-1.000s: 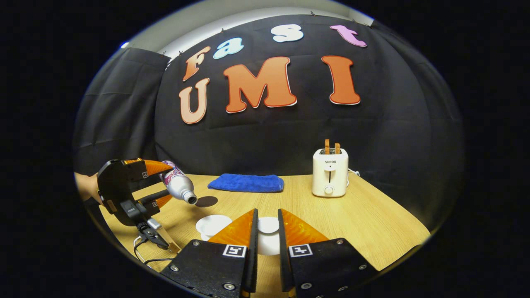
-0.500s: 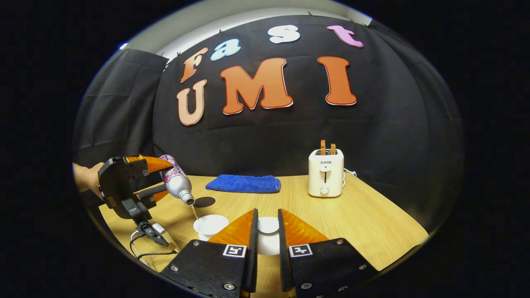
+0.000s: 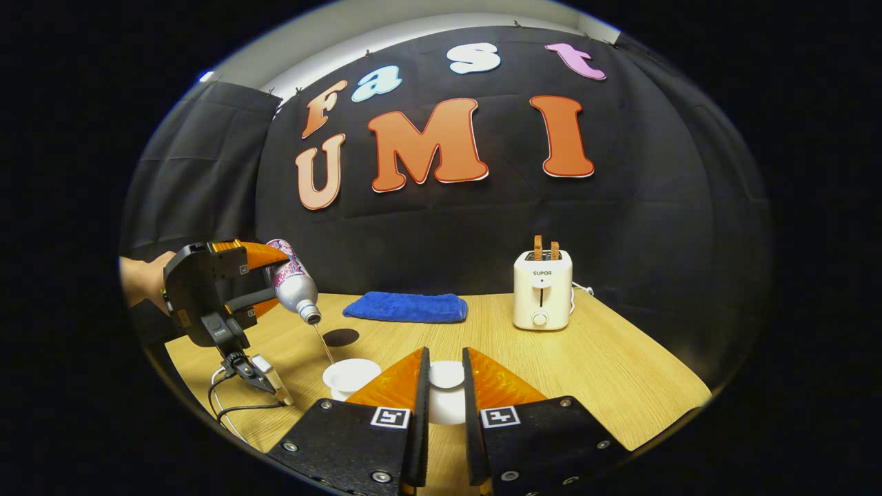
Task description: Open the teacup lid with one hand, grasp the water bottle and pour water into the teacup with the other hand; after pouring, place the water bottle on the coaster and then close the teacup lid.
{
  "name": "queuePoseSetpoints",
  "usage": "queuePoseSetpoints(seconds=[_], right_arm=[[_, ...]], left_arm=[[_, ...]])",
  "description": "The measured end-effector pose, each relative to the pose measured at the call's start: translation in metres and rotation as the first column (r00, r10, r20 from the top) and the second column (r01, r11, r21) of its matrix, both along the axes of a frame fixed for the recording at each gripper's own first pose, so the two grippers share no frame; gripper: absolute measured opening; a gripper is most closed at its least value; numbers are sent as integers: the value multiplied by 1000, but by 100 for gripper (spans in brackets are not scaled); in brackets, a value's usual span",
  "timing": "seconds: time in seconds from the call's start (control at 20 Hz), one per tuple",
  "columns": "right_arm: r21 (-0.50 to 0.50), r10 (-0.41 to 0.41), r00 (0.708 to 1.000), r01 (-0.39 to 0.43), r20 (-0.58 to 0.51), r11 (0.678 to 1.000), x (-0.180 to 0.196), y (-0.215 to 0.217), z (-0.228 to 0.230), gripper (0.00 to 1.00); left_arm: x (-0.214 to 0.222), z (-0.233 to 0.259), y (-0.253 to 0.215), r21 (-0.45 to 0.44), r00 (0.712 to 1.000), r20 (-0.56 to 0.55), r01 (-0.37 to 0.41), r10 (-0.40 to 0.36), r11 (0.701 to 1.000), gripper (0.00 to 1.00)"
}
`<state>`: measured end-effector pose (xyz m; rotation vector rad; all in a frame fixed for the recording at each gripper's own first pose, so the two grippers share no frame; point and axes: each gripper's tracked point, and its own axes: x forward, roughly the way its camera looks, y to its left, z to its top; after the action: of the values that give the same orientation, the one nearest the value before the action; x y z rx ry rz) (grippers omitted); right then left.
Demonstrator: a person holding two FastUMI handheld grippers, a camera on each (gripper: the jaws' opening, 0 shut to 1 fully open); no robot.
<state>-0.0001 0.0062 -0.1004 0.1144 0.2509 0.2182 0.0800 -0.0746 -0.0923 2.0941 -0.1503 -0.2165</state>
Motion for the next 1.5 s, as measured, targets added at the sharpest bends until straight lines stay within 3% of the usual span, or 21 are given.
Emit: queuePoseSetpoints(seconds=[0.35, 0.95, 1.5], right_arm=[[-3, 0, 1000, 0, 1, 1000, 0, 0, -1, 23], [40, 31, 1000, -31, 6, 999, -1, 19, -1, 23], [34, 48, 999, -48, 3, 998, 0, 28, -2, 23]], left_arm=[[3, 9, -10, 42, 999, 27, 28, -29, 999, 84], [2, -22, -21, 151, 997, 25, 67, -72, 986, 80], [2, -32, -34, 171, 993, 27, 106, -112, 980, 82]])
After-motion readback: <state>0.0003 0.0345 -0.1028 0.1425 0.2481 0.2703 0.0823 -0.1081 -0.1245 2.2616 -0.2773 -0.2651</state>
